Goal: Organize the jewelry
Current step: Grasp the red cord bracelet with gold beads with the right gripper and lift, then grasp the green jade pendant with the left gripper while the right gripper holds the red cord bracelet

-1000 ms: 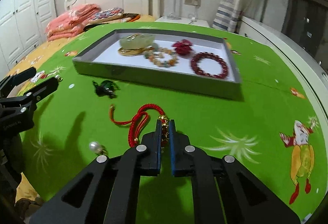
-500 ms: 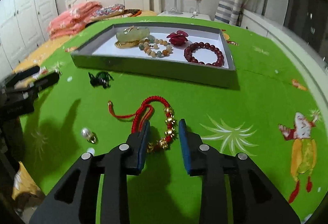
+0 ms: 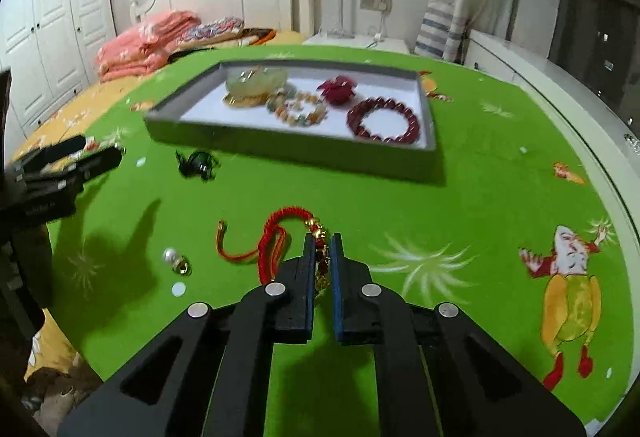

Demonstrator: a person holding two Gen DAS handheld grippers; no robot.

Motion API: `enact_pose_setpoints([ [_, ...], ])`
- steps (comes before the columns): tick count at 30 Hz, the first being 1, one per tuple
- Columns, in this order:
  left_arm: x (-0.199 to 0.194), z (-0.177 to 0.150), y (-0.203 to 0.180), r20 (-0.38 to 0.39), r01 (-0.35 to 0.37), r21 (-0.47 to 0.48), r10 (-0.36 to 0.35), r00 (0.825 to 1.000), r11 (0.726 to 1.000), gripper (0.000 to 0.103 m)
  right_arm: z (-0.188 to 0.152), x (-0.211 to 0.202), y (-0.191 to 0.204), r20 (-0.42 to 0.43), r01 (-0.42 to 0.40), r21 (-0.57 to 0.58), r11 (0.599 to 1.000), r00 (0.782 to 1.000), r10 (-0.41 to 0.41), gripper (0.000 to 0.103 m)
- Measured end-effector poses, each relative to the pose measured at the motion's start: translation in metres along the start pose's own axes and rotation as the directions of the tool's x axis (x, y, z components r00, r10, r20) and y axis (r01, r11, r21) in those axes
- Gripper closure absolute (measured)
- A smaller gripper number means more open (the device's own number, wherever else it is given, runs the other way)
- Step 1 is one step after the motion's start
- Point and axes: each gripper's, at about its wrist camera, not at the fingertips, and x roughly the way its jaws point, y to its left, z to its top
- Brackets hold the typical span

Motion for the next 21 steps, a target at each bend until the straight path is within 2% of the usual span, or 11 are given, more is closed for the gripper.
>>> enact_pose_setpoints([
  [4,0.002,0.001,0.001,-0.009,0.002,-0.007,-0.002,1.0,1.0,0.005,0.001,-0.001,-0.003,0.016,0.006,0.011,1.0,1.0,-0.006,0.095],
  [6,-0.004,0.0,0.001,0.018,-0.005,-0.011,0.005,1.0,1.0,0.005,0.005,-0.006,-0.005,0.053,0.018,0.021,1.0,0.998,-0.02,0.095],
  [8,-0.012,0.0,-0.004,0.052,0.026,0.016,-0.027,0.998,1.0,0.005,0.008,-0.012,-0.006,0.082,0.011,0.034,0.999,0.997,-0.014,0.095],
  [12,-0.004,0.003,-0.022,-0.015,0.122,0.016,-0.121,0.993,0.992,0.006,0.007,-0.016,-0.004,0.107,0.002,0.038,0.999,0.994,-0.006,0.095],
  [13,-0.002,0.004,-0.029,-0.025,0.128,0.029,-0.127,0.992,0.991,0.008,0.007,-0.016,-0.004,0.107,0.002,0.038,0.999,0.994,-0.006,0.095],
  [15,0.006,0.008,-0.044,-0.061,0.137,0.075,-0.133,0.989,0.988,0.022,0.006,-0.013,-0.002,0.108,-0.015,0.041,0.999,0.994,0.011,0.095],
  [16,0.012,0.012,-0.054,-0.083,0.146,0.096,-0.138,0.987,0.985,0.025,0.005,-0.009,0.0,0.101,-0.023,0.039,0.999,0.995,0.019,0.095],
  [21,0.041,0.019,-0.075,-0.15,0.16,0.117,-0.141,0.979,0.98,0.026,-0.004,0.004,0.0,0.071,-0.043,0.049,0.998,0.997,0.04,0.095],
])
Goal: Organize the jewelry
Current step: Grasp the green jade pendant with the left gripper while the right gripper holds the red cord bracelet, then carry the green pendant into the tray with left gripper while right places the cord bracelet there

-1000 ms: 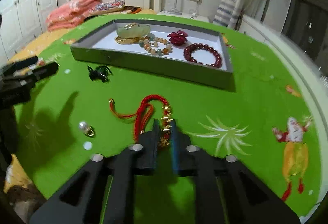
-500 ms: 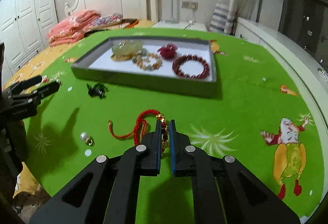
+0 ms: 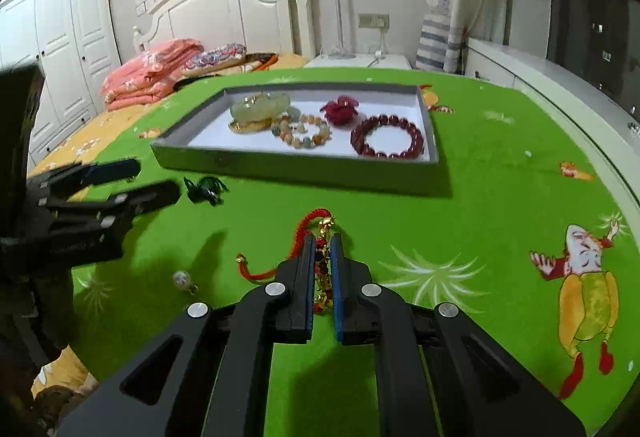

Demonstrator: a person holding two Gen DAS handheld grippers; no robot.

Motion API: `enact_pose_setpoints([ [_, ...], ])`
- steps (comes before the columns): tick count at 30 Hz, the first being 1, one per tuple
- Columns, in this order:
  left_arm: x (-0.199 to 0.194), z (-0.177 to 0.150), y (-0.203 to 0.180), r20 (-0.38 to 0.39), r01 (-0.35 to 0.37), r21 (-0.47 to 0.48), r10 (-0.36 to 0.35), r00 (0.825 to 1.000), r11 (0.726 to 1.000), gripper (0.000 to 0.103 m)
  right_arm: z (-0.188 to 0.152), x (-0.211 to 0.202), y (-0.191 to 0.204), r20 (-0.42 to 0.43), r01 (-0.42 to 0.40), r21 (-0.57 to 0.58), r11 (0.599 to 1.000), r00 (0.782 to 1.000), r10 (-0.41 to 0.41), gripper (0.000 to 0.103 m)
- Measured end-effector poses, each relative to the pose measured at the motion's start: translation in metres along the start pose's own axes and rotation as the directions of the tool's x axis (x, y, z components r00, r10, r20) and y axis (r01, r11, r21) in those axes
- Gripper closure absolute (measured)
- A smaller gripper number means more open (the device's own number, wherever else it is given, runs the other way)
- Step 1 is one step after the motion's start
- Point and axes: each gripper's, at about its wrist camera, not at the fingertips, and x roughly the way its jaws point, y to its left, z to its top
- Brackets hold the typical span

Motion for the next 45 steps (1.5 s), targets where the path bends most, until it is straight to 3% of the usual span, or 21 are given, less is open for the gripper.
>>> enact_pose_setpoints([
  [7,0.032,0.008,0.003,-0.121,-0.034,-0.036,0.03,0.992,0.999,0.03,-0.002,-0.001,0.002,0.008,-0.01,-0.004,1.0,1.0,0.01,0.095],
  [10,0.029,0.006,0.005,-0.107,-0.041,-0.035,0.037,0.994,0.999,0.054,-0.003,-0.002,0.003,0.015,-0.013,-0.004,1.0,1.0,0.013,0.095],
  [11,0.028,0.006,0.005,-0.1,-0.033,-0.034,0.03,0.995,0.999,0.072,-0.003,-0.001,0.002,0.014,-0.016,0.002,1.0,1.0,0.016,0.095],
  [15,0.018,-0.002,0.008,-0.083,0.028,-0.011,-0.029,0.996,1.0,0.095,-0.003,0.0,0.004,0.005,-0.019,-0.006,1.0,1.0,0.019,0.095],
  [25,-0.028,-0.04,0.034,0.01,0.04,-0.063,-0.039,0.999,0.997,0.095,-0.002,0.004,0.004,-0.034,-0.03,-0.022,0.999,0.999,0.029,0.094],
  [31,-0.032,-0.047,0.043,0.021,0.072,-0.1,-0.07,0.997,0.992,0.095,-0.001,-0.015,0.016,0.003,-0.041,-0.086,0.995,0.999,0.042,0.093],
  [37,-0.032,-0.048,0.045,0.021,0.086,-0.113,-0.084,0.996,0.99,0.095,0.003,-0.002,0.036,-0.074,-0.075,-0.137,0.988,0.995,0.065,0.093],
  [45,-0.033,-0.048,0.042,0.031,0.081,-0.1,-0.079,0.996,0.992,0.095,-0.001,0.02,0.043,-0.136,-0.03,-0.154,0.988,0.991,0.009,0.085],
])
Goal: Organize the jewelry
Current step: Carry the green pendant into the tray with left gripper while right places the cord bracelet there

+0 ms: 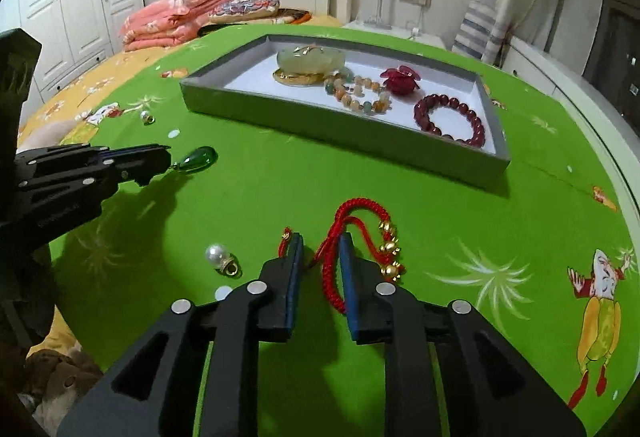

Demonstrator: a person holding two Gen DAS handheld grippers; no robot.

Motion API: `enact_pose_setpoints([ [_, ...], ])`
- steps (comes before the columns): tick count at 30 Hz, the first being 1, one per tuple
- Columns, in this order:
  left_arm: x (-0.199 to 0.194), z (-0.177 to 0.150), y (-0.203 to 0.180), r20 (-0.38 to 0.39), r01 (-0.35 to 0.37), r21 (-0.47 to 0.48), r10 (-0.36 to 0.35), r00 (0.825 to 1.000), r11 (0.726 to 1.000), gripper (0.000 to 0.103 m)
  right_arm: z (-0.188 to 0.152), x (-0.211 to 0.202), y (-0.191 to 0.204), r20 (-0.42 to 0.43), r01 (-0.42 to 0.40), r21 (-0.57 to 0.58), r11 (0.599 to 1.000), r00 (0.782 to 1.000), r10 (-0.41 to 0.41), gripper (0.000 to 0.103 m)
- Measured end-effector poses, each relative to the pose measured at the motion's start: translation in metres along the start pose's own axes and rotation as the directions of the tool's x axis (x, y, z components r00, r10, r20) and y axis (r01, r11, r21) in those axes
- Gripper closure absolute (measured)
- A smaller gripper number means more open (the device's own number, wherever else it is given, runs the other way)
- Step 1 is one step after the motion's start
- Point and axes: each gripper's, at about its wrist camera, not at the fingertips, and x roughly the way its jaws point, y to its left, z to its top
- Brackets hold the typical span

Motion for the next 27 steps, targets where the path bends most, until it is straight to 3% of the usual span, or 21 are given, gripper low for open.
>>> enact_pose_setpoints([
  [2,-0.002,0.0,-0.003,0.012,-0.008,0.013,0.008,1.0,1.0,0.095,-0.001,0.0,0.001,-0.001,0.005,-0.014,1.0,1.0,-0.005,0.088],
  [3,-0.003,-0.001,-0.004,0.018,-0.013,0.018,0.012,1.0,1.0,0.095,-0.001,0.0,0.003,-0.002,0.012,-0.029,1.0,1.0,-0.012,0.097],
  [5,-0.007,-0.001,-0.006,0.046,-0.031,0.024,0.03,0.998,0.999,0.095,-0.002,-0.001,0.009,-0.001,0.038,-0.063,0.997,0.999,-0.038,0.097],
  [8,-0.013,-0.003,-0.012,0.091,-0.063,0.047,0.059,0.994,0.997,0.095,-0.006,-0.005,0.002,0.025,0.012,-0.013,1.0,1.0,-0.012,0.097],
  [12,-0.022,-0.003,-0.021,0.145,-0.065,0.062,0.056,0.988,0.996,0.095,-0.008,-0.025,-0.013,0.14,-0.066,0.077,0.995,0.989,0.055,0.097],
  [18,-0.031,-0.002,-0.029,0.189,-0.066,0.069,0.051,0.981,0.995,0.095,-0.006,-0.053,-0.026,0.264,-0.082,0.132,0.988,0.964,0.045,0.097],
  [27,-0.04,0.01,-0.039,0.239,-0.077,0.092,0.053,0.97,0.993,0.095,-0.001,-0.06,-0.028,0.322,-0.069,0.152,0.986,0.947,0.017,0.097],
])
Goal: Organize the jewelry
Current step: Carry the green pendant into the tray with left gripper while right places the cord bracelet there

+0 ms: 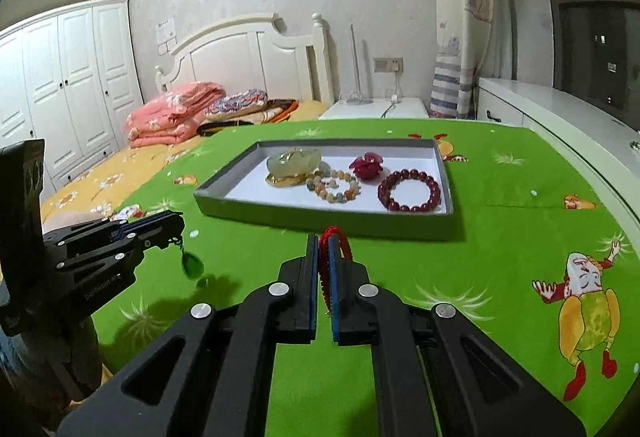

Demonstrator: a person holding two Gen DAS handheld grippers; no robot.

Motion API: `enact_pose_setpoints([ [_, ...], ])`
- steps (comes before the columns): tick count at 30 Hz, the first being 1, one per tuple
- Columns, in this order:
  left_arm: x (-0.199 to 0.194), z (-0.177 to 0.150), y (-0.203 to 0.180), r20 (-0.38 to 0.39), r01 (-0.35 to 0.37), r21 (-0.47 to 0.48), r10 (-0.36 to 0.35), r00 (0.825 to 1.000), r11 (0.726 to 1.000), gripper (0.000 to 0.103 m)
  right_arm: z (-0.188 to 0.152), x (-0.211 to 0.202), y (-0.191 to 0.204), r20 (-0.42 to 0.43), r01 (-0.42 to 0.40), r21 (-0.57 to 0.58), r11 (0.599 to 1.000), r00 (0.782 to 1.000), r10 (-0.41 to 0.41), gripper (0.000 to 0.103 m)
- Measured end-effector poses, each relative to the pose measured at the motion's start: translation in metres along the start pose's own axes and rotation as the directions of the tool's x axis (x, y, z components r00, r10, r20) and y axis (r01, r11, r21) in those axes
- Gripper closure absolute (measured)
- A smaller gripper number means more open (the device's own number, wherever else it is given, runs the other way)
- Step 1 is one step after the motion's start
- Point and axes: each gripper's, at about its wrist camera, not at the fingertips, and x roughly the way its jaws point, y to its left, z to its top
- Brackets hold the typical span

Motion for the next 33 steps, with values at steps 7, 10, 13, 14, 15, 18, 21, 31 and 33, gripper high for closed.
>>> enact_pose_setpoints([
  [7,0.013,0.015,-0.002,0.003,-0.006,0.014,0.006,1.0,1.0,0.095,0.008,0.012,0.006,0.001,0.003,-0.031,1.0,1.0,-0.003,0.097],
  [10,0.02,0.023,0.001,0.004,-0.01,0.003,0.01,1.0,1.0,0.095,0.014,0.02,0.01,0.003,0.006,-0.046,0.999,1.0,-0.006,0.097],
  [13,0.026,0.031,0.004,0.015,-0.018,-0.013,0.018,1.0,1.0,0.095,0.019,0.028,0.013,0.01,0.013,-0.061,0.998,1.0,-0.012,0.097],
  [14,0.028,0.034,0.004,0.017,-0.02,-0.018,0.02,1.0,1.0,0.095,0.021,0.03,0.014,0.011,0.014,-0.064,0.998,1.0,-0.014,0.097],
  [15,0.03,0.037,0.005,0.019,-0.023,-0.021,0.023,1.0,1.0,0.095,0.025,0.034,0.015,0.016,0.019,-0.067,0.998,1.0,-0.018,0.097],
  [18,0.039,0.047,0.007,0.026,-0.039,-0.024,0.04,0.999,0.999,0.095,0.034,0.042,0.016,0.026,0.028,-0.079,0.996,0.999,-0.026,0.097],
  [21,0.048,0.056,0.007,0.032,-0.055,-0.021,0.056,0.998,0.998,0.095,0.044,0.05,0.016,0.04,0.04,-0.088,0.995,0.999,-0.037,0.097],
  [31,0.09,0.09,0.007,0.033,-0.096,-0.008,0.097,0.995,0.995,0.095,0.08,0.083,0.007,0.058,0.095,-0.101,0.99,0.994,-0.09,0.097],
  [33,0.095,0.095,0.007,0.031,-0.102,-0.006,0.103,0.994,0.995,0.095,0.085,0.089,0.005,0.056,0.106,-0.106,0.989,0.993,-0.101,0.097],
])
